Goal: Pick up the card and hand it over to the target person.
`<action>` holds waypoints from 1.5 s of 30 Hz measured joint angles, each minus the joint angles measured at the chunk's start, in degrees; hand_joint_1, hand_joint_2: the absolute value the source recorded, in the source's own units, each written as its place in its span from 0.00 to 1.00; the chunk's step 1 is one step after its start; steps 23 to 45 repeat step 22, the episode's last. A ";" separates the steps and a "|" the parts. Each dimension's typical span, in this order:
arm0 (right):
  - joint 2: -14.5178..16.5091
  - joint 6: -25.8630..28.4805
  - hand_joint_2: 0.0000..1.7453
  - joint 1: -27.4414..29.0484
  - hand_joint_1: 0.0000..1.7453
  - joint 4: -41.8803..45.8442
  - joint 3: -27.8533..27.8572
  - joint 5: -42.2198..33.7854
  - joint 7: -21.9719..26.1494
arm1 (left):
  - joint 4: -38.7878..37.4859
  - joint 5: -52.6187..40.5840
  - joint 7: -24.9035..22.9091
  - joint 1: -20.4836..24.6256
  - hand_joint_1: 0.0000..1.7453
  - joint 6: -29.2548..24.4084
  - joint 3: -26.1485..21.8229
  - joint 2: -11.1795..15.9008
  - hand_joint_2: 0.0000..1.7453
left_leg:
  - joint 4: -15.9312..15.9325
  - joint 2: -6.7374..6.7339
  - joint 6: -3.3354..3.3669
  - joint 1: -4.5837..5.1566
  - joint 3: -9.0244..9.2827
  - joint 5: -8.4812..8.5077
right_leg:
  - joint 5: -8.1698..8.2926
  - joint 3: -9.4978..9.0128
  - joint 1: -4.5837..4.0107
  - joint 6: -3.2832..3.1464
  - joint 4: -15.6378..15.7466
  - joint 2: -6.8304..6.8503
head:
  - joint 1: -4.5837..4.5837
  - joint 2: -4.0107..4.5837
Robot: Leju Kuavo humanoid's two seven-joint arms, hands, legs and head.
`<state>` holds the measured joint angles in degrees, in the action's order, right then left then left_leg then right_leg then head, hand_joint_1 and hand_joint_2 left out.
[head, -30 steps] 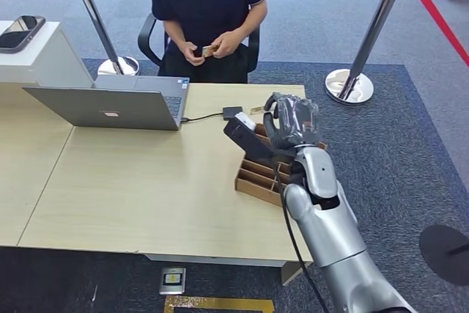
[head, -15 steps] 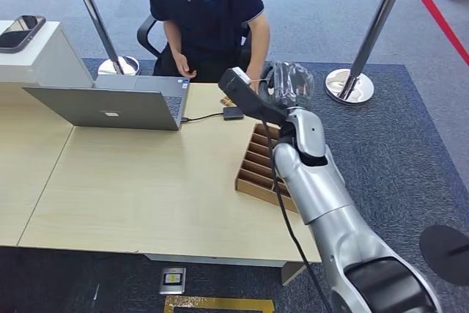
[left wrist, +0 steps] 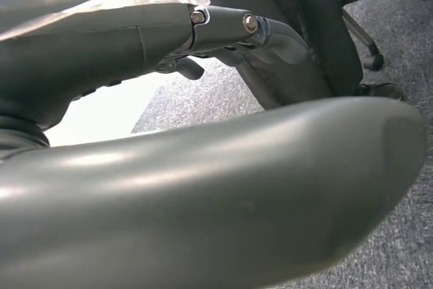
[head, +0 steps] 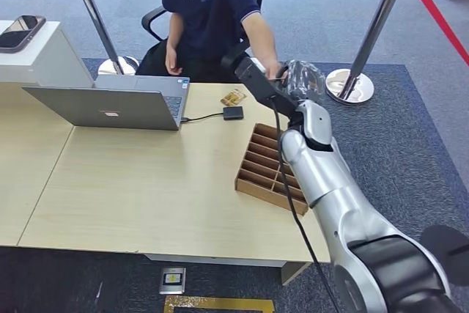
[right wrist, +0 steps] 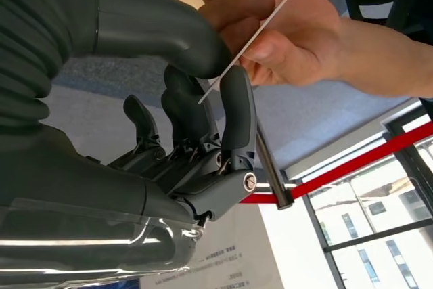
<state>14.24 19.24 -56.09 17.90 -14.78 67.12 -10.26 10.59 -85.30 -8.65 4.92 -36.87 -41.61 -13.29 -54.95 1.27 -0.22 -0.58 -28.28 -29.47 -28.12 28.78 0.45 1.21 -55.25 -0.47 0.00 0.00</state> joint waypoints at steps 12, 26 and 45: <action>-0.75 2.09 0.25 2.11 0.00 1.08 -0.23 1.71 2.37 | -0.06 -0.87 0.16 0.04 0.00 0.39 0.62 0.06 0.00 | 0.02 0.02 -0.02 -0.01 -0.02 0.01 | 0.01 0.04 -0.01 -0.02 0.03 0.04 | 0.00 0.00; -2.17 10.56 0.00 6.73 0.00 6.99 -0.11 3.19 6.64 | 0.26 0.58 -0.80 -0.17 0.00 0.13 -0.77 -0.37 0.00 | 0.03 0.03 0.00 -0.01 -0.06 0.02 | 0.02 0.05 -0.02 -0.01 0.05 0.07 | 0.00 0.00; -2.17 10.56 0.00 6.73 0.00 6.99 -0.11 3.19 6.64 | 0.26 0.58 -0.80 -0.17 0.00 0.13 -0.77 -0.37 0.00 | 0.03 0.03 0.00 -0.01 -0.06 0.02 | 0.02 0.05 -0.02 -0.01 0.05 0.07 | 0.00 0.00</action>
